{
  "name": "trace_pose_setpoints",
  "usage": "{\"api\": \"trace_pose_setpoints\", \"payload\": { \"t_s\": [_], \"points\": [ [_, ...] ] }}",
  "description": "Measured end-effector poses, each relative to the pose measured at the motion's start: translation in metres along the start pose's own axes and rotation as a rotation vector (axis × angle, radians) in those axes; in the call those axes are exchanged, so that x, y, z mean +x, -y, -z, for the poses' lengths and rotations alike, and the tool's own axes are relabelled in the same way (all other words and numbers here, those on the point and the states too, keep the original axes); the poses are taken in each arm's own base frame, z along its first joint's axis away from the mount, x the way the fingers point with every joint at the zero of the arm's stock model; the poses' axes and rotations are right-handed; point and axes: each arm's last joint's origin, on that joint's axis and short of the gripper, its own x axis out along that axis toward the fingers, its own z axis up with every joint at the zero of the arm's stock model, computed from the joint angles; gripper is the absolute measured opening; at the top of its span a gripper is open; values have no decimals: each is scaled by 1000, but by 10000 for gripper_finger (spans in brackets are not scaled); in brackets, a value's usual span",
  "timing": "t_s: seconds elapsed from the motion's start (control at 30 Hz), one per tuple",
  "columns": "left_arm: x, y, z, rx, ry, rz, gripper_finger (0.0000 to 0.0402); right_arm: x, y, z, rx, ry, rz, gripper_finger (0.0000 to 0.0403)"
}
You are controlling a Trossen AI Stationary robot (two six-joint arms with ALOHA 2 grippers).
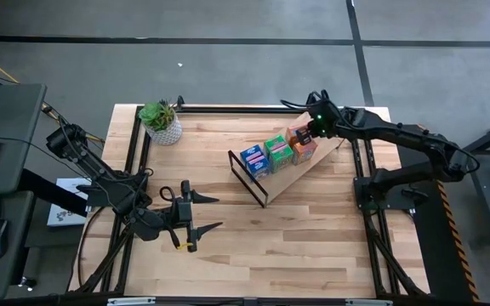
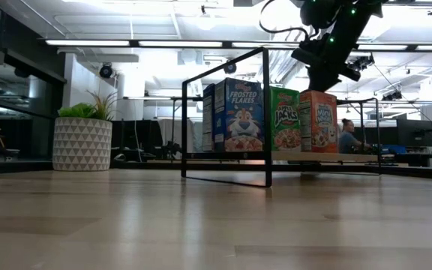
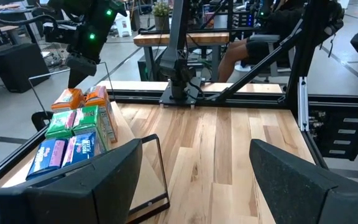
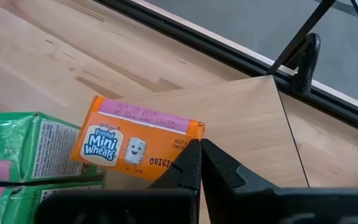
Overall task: Stack cereal on shelf
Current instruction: Put the orange cereal box aligned with the other orange cereal box on the shelf, then return to Home Position
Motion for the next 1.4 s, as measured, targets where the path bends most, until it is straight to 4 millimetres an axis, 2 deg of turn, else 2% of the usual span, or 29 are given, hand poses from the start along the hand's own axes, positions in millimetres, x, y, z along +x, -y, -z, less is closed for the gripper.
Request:
{"api": "trace_pose_setpoints", "payload": {
  "t_s": [0.3,0.43,0.63,0.77,0.9,1.03,1.13,1.27,1.4],
  "points": [
    [0,0,0,0,0,0,289,0,-2,-4,-15,42,-16,0],
    [0,0,0,1,0,-1,289,-2,0,-4,-47,68,32,0],
    [0,-3,2,58,-4,-85,289,-21,3,-4,-88,134,25,0],
    [1,-11,15,141,-45,-235,289,-41,1,2,-107,172,-34,0],
    [14,-37,34,170,-80,-378,289,-55,-4,8,-126,200,-102,0],
    [43,-80,38,63,-127,-242,286,-61,-9,10,-124,217,-139,0],
    [63,-110,34,28,-73,-93,271,-61,-12,11,-132,216,-147,0],
    [77,-144,31,21,-24,-16,230,-60,-13,12,-143,209,-146,0],
    [73,-163,34,10,-85,-64,159,-60,-12,14,-173,190,-138,0]
  ]
}}
